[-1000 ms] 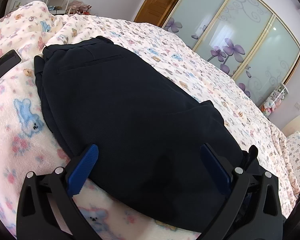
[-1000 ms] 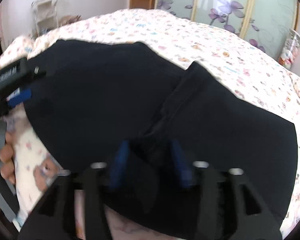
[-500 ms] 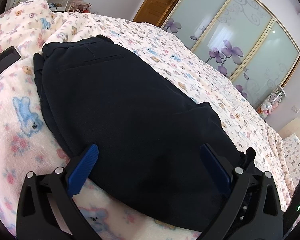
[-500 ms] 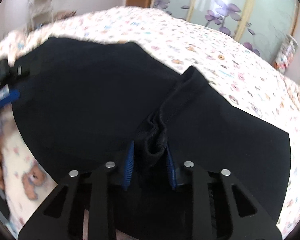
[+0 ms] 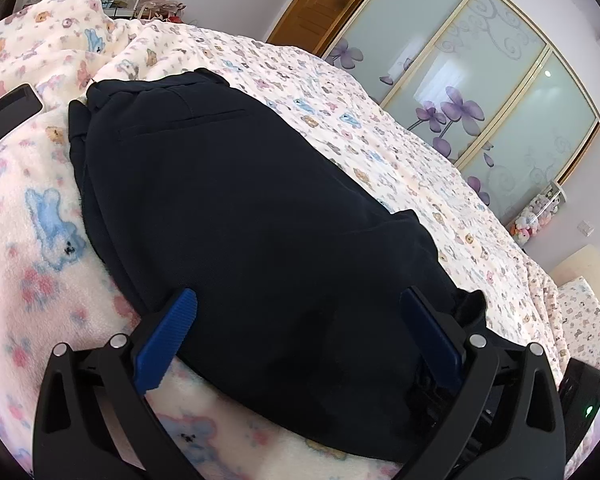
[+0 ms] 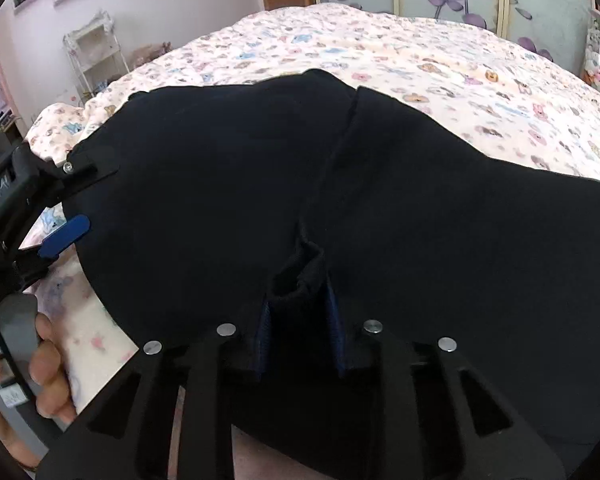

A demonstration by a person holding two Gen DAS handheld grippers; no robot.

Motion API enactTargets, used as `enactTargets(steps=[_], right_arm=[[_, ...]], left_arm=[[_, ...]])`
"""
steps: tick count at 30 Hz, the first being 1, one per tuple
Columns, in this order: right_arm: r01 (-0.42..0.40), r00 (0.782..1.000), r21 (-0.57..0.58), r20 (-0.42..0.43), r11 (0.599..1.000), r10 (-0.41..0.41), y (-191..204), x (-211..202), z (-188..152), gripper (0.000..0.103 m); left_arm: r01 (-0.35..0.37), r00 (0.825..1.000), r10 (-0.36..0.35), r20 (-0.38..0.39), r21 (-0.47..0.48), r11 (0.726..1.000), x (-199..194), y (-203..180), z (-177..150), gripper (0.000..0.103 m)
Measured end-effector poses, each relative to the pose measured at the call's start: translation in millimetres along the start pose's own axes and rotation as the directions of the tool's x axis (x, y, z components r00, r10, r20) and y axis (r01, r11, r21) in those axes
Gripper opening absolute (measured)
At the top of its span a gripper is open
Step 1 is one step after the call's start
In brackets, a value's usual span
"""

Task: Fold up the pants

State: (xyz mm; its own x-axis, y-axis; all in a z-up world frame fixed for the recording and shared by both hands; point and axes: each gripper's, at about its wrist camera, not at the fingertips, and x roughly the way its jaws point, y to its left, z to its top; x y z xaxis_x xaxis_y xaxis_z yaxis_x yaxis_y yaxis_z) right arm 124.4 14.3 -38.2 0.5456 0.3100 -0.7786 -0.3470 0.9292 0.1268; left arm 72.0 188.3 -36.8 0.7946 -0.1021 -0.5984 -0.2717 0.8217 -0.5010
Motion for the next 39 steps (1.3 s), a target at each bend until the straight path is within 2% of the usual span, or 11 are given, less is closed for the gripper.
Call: enactTargets(steps=[1,3,7,11,13,15,18,22,31,36,39], right_arm=[[-0.033,0.999,0.001,-0.009,0.999,0.033,1,-2,1,0.048],[-0.096,0.995,0.013,-0.036,0.995,0.096,1,-3,2,0.076],[-0.157,0.985,0.023,-0.065,0.987,0.158,1,-14,-3,0.081],[-0.291,0.953,0.208,-0.027,0.934,0.303,-34,-50,-14,0.083],[-0.338,0.939,0.274,0.033,0.901,0.342,-56,-77,-24,0.084],[-0.342,0.94,0.27,0.085,0.9,0.331,-73,-104,-37,0.099],[-0.34,0.94,0.237,0.109,0.91,0.323,-88,-125,-55,0.099],[-0.344,0.938,0.227,0.12,0.911,0.324,-96,-132,-82,0.099],[-0.39,0.92,0.238,0.144,0.889,0.365,-99,-124,-89,0.099],[-0.395,0.918,0.231,0.144,0.889,0.37,-101,-125,-92,0.099],[-0.402,0.915,0.233,0.143,0.885,0.378,-100,-125,-93,0.099]], left_arm=[[0.014,1.0,-0.014,-0.001,-0.006,1.0,-2,1,1,0.101],[0.054,0.999,-0.054,-0.001,-0.035,0.998,-6,6,5,0.101],[0.221,0.971,-0.235,-0.043,-0.215,0.951,-19,41,19,0.101],[0.295,0.938,-0.333,-0.092,-0.29,0.911,-26,73,36,0.095],[0.291,0.942,-0.325,-0.082,-0.28,0.915,-32,83,46,0.095],[0.282,0.946,-0.313,-0.08,-0.265,0.922,-36,90,56,0.096],[0.259,0.944,-0.305,-0.123,-0.297,0.919,-28,100,63,0.096],[0.238,0.934,-0.32,-0.157,-0.393,0.888,-13,114,58,0.096],[0.113,0.958,-0.193,-0.212,-0.34,0.934,28,105,89,0.098],[0.141,0.966,-0.199,-0.165,-0.307,0.941,30,98,105,0.081],[0.096,0.969,-0.17,-0.18,-0.363,0.927,40,108,106,0.065]])
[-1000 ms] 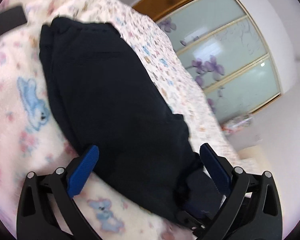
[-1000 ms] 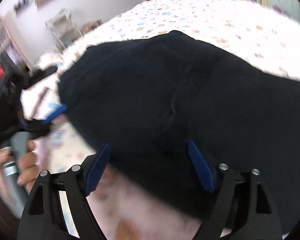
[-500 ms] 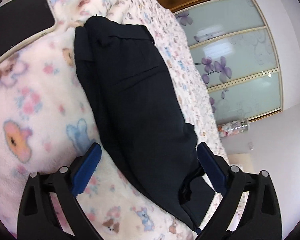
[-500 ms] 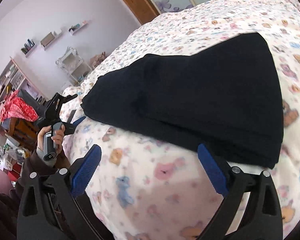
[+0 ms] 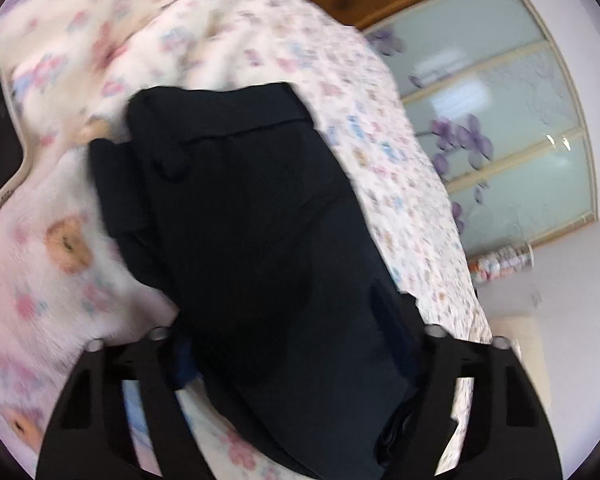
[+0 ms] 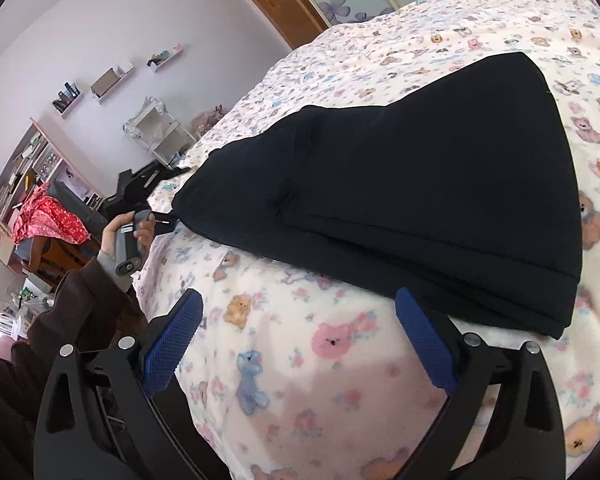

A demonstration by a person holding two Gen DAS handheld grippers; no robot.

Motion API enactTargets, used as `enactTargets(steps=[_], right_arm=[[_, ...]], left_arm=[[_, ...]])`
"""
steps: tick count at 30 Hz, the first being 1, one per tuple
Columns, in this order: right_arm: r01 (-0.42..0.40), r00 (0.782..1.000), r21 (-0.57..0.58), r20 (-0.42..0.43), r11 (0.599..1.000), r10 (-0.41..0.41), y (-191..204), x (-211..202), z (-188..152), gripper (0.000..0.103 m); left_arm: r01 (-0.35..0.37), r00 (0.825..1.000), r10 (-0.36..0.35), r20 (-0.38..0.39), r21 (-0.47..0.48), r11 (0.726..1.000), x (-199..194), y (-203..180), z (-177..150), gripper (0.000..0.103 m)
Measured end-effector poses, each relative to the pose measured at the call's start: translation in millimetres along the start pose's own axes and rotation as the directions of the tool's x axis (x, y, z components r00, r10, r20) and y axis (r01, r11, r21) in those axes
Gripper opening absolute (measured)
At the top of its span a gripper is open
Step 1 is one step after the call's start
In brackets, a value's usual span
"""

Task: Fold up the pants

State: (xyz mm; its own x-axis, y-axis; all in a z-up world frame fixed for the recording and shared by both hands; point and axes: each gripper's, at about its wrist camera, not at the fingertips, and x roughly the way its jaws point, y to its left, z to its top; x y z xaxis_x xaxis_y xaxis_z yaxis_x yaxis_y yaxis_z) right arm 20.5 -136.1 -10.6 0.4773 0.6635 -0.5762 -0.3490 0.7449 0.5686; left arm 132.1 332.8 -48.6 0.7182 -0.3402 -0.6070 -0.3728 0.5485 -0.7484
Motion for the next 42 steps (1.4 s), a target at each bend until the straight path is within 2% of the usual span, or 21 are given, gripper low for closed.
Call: enactTargets(steps=[1,2,3,5,8,11,15,18,21,24,26,27,28,30,32,33,35,36,38,40,42], right_arm=[[-0.002,1.0,-0.001,-0.003,1.0,0.002,1,1,0,0.099],[-0.004,1.0,-0.005,-0.005,1.0,0.004,2,1,-1,0.099],[-0.003,1.0,-0.012,-0.007,1.0,0.003,3,1,-1,0.099],[0.004,1.0,-0.022,-0.002,1.0,-0.004,5,-1,-2,0.099],[0.0,1.0,-0.003,0.025,1.0,0.001,3,-8,1,0.099],[-0.009,0.998,0.033,0.067,0.999,0.007,-2,-18,4,0.099],[-0.022,0.989,0.116,0.151,0.993,0.004,-18,-38,11,0.099],[-0.029,0.974,0.189,0.227,0.982,-0.015,-34,-56,15,0.099],[-0.028,0.956,0.252,0.29,0.967,-0.048,-51,-71,17,0.099],[-0.02,0.936,0.315,0.34,0.949,-0.093,-68,-84,18,0.099],[-0.018,0.923,0.363,0.365,0.932,-0.124,-79,-90,17,0.099],[-0.016,0.915,0.395,0.377,0.919,-0.146,-86,-94,16,0.099],[-0.018,0.91,0.417,0.383,0.909,-0.158,-91,-95,15,0.099],[-0.038,0.909,0.471,0.383,0.881,-0.165,-106,-97,13,0.099],[-0.057,0.913,0.512,0.374,0.857,-0.162,-117,-95,11,0.099],[-0.066,0.916,0.529,0.369,0.846,-0.159,-121,-93,12,0.099],[-0.088,0.919,0.548,0.366,0.832,-0.144,-128,-91,10,0.099],[-0.097,0.92,0.548,0.369,0.831,-0.136,-129,-91,11,0.099],[-0.111,0.919,0.532,0.376,0.839,-0.116,-128,-90,13,0.099],[-0.125,0.921,0.513,0.379,0.849,-0.093,-127,-87,16,0.099],[-0.135,0.924,0.5,0.376,0.855,-0.074,-123,-84,18,0.099]], left_arm=[[0.013,1.0,-0.013,0.0,-0.06,0.998,3,9,3,0.062],[0.018,1.0,-0.018,0.004,-0.1,0.995,3,14,3,0.054],[0.014,1.0,-0.013,0.009,-0.137,0.991,4,20,4,0.039],[-0.022,1.0,0.025,0.017,-0.146,0.989,5,21,3,0.028],[-0.108,0.991,0.107,0.079,0.012,0.994,-6,-12,-1,0.019],[-0.156,0.979,0.133,0.153,0.152,0.976,-21,-57,-10,0.015],[-0.219,0.961,0.132,0.241,0.382,0.898,-34,-136,-38,0.014],[-0.243,0.953,0.08,0.293,0.578,0.779,-42,-196,-83,0.014],[-0.219,0.955,-0.025,0.294,0.763,0.609,-43,-254,-152,0.015],[-0.152,0.971,-0.095,0.22,0.871,0.467,-34,-283,-213,0.015],[-0.088,0.984,-0.117,0.135,0.936,0.341,-18,-289,-269,0.016],[-0.062,0.988,-0.116,0.101,0.95,0.305,-10,-287,-285,0.016],[-0.025,0.995,-0.089,0.048,0.969,0.246,3,-282,-311,0.016],[0.038,0.999,-0.019,-0.035,0.983,0.179,30,-265,-345,0.017],[0.122,0.985,0.105,-0.139,0.98,0.159,64,-244,-373,0.017],[0.105,0.984,0.126,-0.123,0.984,0.144,75,-231,-385,0.017],[0.046,0.995,0.083,-0.053,0.995,0.088,73,-223,-395,0.018],[0.039,0.996,0.075,-0.045,0.996,0.084,72,-222,-394,0.019],[0.063,0.995,0.073,-0.072,0.991,0.115,69,-224,-387,0.025],[0.117,0.992,0.037,-0.124,0.981,0.154,52,-222,-383,0.044],[0.221,0.975,-0.062,-0.213,0.951,0.214,30,-220,-369,0.081]])
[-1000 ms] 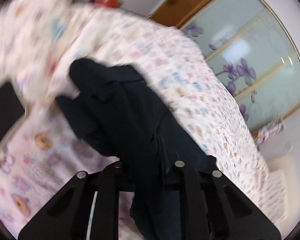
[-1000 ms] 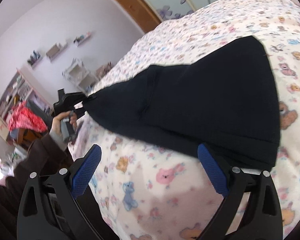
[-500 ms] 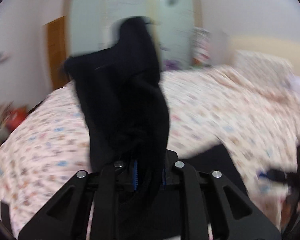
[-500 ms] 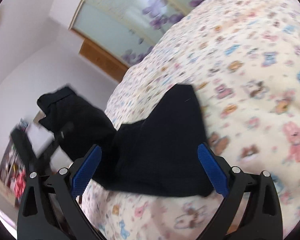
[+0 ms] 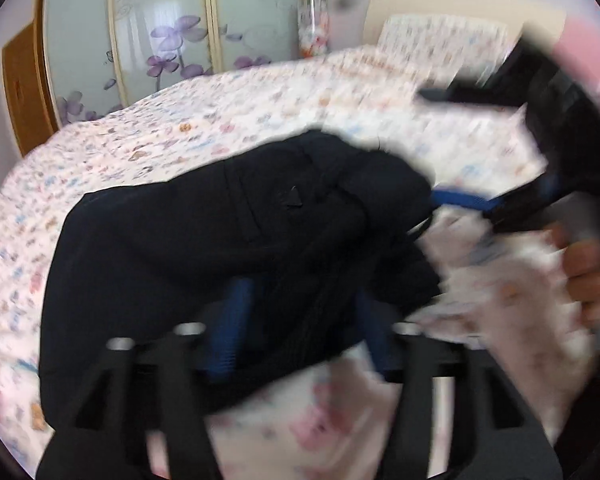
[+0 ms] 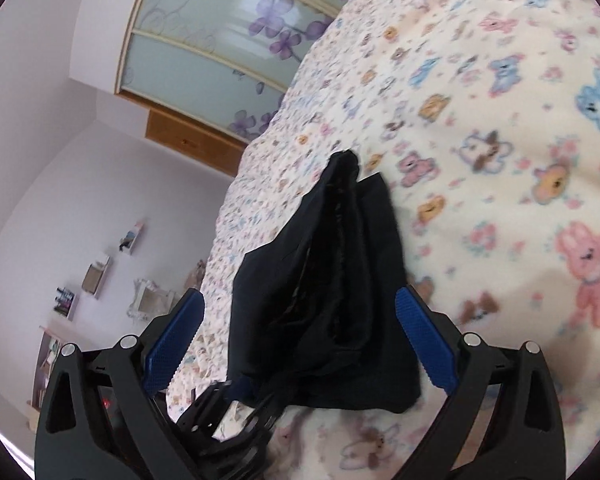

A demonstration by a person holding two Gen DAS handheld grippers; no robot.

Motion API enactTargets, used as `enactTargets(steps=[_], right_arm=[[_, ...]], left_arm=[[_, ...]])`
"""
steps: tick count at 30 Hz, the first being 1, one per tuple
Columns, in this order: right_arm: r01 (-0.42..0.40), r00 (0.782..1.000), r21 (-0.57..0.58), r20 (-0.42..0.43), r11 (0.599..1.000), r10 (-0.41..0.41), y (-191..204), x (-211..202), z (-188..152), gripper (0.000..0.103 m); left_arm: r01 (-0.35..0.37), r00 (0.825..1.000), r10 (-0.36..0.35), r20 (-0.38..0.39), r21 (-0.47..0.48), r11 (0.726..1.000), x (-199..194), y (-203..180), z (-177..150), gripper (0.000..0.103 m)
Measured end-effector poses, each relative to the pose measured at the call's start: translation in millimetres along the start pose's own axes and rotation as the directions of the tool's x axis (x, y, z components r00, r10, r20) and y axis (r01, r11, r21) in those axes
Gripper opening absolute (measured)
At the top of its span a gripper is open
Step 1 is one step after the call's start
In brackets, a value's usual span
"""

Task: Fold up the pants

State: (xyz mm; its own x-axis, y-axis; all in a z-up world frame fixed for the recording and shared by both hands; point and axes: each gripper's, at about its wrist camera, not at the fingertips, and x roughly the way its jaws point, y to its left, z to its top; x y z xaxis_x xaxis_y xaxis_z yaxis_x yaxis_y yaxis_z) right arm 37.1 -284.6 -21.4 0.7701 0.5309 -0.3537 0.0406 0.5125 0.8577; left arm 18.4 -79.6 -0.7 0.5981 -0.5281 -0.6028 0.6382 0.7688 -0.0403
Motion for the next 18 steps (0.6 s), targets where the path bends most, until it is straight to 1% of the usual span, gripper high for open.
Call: enactTargets(steps=[1,2,3,4,5,6,7,8,9,10,11,12,13,14,15,16,17,18], right_arm=[[-0.005,1.0,-0.005,-0.007,1.0,0.005,2,1,-1,0.099],[-0.006,1.0,-0.008,-0.012,1.0,0.006,2,2,0,0.099],[-0.001,1.0,-0.011,-0.011,1.0,0.001,3,1,-1,0.097],[0.007,1.0,-0.022,0.001,1.0,-0.007,4,-1,-4,0.094],[0.015,1.0,-0.041,0.019,0.999,-0.014,8,-3,-4,0.09],[0.028,0.999,-0.074,0.046,0.997,-0.024,12,-5,-3,0.087],[0.04,0.996,-0.138,0.081,0.99,-0.028,22,-8,-4,0.086],[0.036,0.995,-0.201,0.098,0.979,-0.016,33,-9,-5,0.086],[0.021,0.995,-0.257,0.102,0.966,0.006,42,-8,-7,0.086],[-0.023,0.994,-0.319,0.094,0.948,0.055,55,-5,-11,0.086],[-0.053,0.993,-0.353,0.077,0.934,0.085,61,-2,-15,0.086],[-0.078,0.993,-0.383,0.055,0.92,0.107,68,2,-20,0.086],[-0.097,0.993,-0.408,0.023,0.908,0.116,74,9,-25,0.086],[-0.089,0.996,-0.418,-0.021,0.904,0.089,76,20,-30,0.094],[-0.053,0.998,-0.417,-0.055,0.907,0.033,74,29,-33,0.096],[0.062,0.986,-0.405,-0.115,0.912,-0.119,64,48,-37,0.095],[0.136,0.962,-0.398,-0.165,0.907,-0.217,49,62,-42,0.092],[0.147,0.958,-0.397,-0.17,0.906,-0.23,43,64,-44,0.091]], left_arm=[[0.069,0.996,-0.067,0.067,-0.042,0.997,-17,8,-1,0.09],[0.112,0.986,-0.1,0.136,-0.084,0.99,-30,16,-2,0.101],[0.136,0.972,-0.105,0.212,-0.138,0.981,-43,26,-2,0.101],[0.13,0.964,-0.08,0.252,-0.185,0.974,-51,37,-3,0.101],[0.102,0.959,-0.032,0.281,-0.236,0.966,-57,49,-4,0.101],[0.046,0.954,0.045,0.295,-0.294,0.955,-61,62,-6,0.101],[-0.041,0.946,0.154,0.285,-0.368,0.929,-63,78,-8,0.101],[-0.093,0.939,0.222,0.264,-0.426,0.9,-62,91,-11,0.101],[-0.138,0.933,0.278,0.228,-0.489,0.861,-58,105,-14,0.101],[-0.152,0.933,0.296,0.205,-0.519,0.841,-56,113,-17,0.101],[-0.161,0.936,0.304,0.18,-0.551,0.819,-52,121,-22,0.101],[-0.164,0.942,0.3,0.15,-0.574,0.802,-47,129,-26,0.101],[-0.171,0.945,0.3,0.129,-0.586,0.792,-44,132,-28,0.101],[-0.187,0.948,0.303,0.099,-0.599,0.779,-39,136,-29,0.101],[-0.206,0.949,0.309,0.068,-0.608,0.766,-39,140,-33,0.101],[-0.228,0.948,0.316,0.038,-0.612,0.758,-36,143,-34,0.101],[-0.245,0.945,0.326,0.024,-0.608,0.755,-33,143,-37,0.101],[-0.269,0.94,0.342,0.006,-0.603,0.751,-33,144,-39,0.101]])
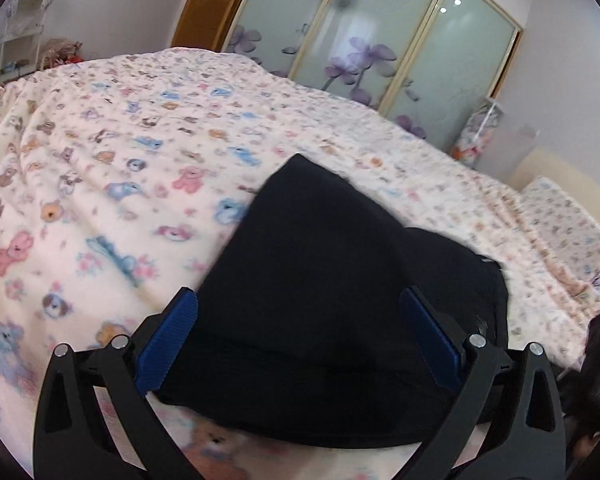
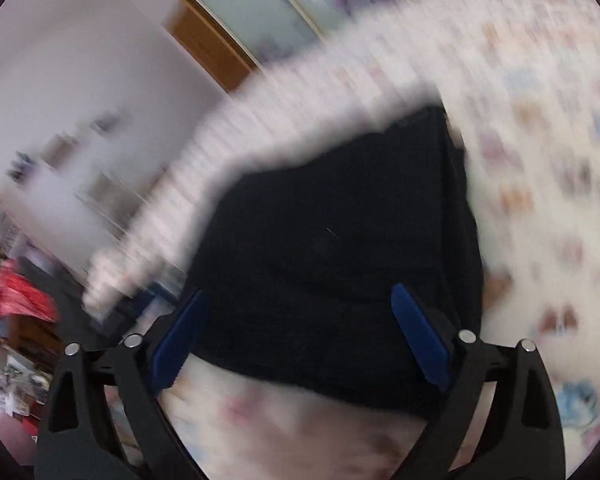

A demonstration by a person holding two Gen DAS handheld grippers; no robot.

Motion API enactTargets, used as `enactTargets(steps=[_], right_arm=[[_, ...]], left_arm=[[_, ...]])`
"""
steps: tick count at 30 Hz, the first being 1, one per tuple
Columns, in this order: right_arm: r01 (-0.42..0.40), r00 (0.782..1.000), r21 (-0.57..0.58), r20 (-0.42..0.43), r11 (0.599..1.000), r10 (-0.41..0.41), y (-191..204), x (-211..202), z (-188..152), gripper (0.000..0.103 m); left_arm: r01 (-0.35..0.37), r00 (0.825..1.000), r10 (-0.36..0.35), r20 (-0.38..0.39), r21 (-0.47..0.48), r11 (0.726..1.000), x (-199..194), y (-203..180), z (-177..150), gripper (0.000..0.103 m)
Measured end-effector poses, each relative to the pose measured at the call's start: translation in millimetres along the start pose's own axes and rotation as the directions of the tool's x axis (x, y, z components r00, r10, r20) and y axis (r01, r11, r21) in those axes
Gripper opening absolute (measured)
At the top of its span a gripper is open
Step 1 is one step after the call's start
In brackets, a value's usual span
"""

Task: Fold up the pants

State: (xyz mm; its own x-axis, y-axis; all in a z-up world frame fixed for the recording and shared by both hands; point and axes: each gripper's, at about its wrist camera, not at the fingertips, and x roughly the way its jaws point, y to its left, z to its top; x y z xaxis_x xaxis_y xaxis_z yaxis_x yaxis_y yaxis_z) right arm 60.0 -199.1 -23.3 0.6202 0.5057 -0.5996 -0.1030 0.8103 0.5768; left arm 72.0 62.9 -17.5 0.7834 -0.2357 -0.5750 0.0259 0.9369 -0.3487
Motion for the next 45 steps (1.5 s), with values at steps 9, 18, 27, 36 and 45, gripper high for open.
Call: enactTargets(steps=[9,18,27,36,45], right_arm=[[-0.085,0.97,0.057,0.231,0.995,0.07,-9,-54,14,0.091],[-0.112,0.992,0.009,-0.06,0.994,0.112,-4,7,3,0.096],[-0.032,0.996,0.081,0.088,0.996,0.025,-26,-30,47,0.087],[-0.013,0.998,0.174,-0.054,0.985,0.023,-67,14,42,0.079],[-0.108,0.991,0.169,-0.059,0.98,0.12,-76,21,41,0.079]], left_arm=[[0.11,0.989,-0.12,0.082,0.113,0.987,-10,-32,8,0.101],[0.056,0.982,0.006,-0.186,0.329,0.943,51,-64,-21,0.101],[0.145,0.989,-0.144,-0.015,0.071,0.987,14,-21,2,0.101],[0.123,0.988,-0.121,-0.095,0.009,0.992,36,-10,10,0.101],[0.094,0.99,-0.089,-0.108,0.049,0.994,35,-12,3,0.101]])
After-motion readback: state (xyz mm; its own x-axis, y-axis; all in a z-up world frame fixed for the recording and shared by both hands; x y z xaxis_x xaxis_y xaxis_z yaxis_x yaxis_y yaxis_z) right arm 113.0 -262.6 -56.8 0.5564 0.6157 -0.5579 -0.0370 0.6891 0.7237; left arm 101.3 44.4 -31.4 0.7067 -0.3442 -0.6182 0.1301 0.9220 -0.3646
